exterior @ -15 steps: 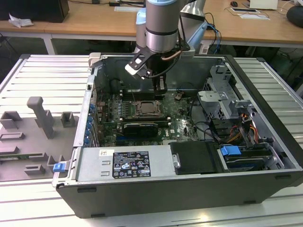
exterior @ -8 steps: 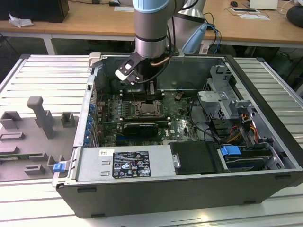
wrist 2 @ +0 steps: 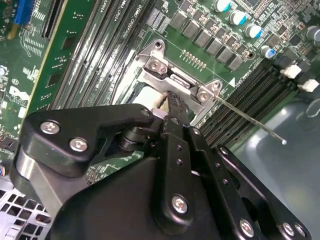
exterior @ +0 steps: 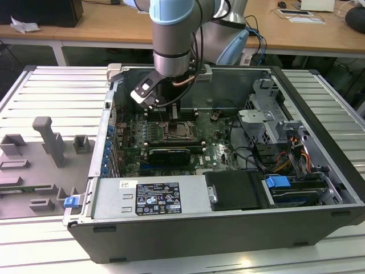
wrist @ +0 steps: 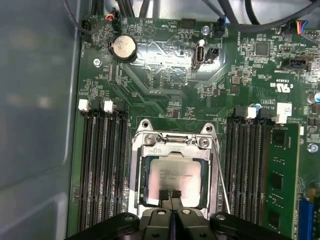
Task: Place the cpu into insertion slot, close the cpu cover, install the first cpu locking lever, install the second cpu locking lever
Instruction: 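Close the cpu cover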
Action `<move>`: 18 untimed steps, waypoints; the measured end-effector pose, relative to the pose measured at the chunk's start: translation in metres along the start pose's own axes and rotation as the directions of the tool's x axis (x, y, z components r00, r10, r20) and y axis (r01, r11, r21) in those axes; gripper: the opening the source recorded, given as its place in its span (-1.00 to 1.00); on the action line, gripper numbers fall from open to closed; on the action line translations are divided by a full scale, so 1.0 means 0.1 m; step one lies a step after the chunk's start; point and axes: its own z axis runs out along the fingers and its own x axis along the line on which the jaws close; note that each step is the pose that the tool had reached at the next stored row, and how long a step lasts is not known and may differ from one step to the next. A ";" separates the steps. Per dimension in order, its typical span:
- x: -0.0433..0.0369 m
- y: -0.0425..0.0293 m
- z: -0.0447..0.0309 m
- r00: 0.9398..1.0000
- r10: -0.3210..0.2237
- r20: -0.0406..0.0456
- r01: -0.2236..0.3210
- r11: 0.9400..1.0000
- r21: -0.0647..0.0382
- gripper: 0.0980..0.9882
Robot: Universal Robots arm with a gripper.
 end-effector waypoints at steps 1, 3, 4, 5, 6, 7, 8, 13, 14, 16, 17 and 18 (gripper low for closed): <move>0.000 -0.003 0.014 1.000 0.000 0.000 0.000 1.000 0.000 -0.99; 0.000 -0.008 0.029 1.000 -0.001 0.000 0.001 1.000 0.000 -0.99; 0.000 -0.008 0.030 1.000 -0.001 0.000 0.001 1.000 0.000 -0.99; 0.000 -0.007 0.015 1.000 -0.001 0.000 0.001 1.000 0.000 -0.99; 0.001 -0.006 0.000 1.000 -0.001 0.000 0.001 1.000 0.000 -0.99; 0.001 -0.006 -0.016 1.000 -0.001 0.000 0.001 1.000 0.000 -0.99; 0.001 -0.003 -0.023 1.000 -0.001 0.000 0.001 1.000 0.000 -0.99; -0.005 0.089 -0.020 1.000 -0.001 0.000 0.001 1.000 0.001 -0.99; -0.005 0.097 -0.019 1.000 -0.001 0.000 0.001 1.000 0.001 -0.99; -0.006 0.113 -0.018 1.000 -0.001 0.000 0.001 1.000 0.001 -0.99; -0.006 0.119 -0.018 1.000 -0.001 0.000 0.001 1.000 0.001 -0.99; -0.007 0.127 -0.018 1.000 -0.001 0.000 0.001 1.000 0.001 -0.99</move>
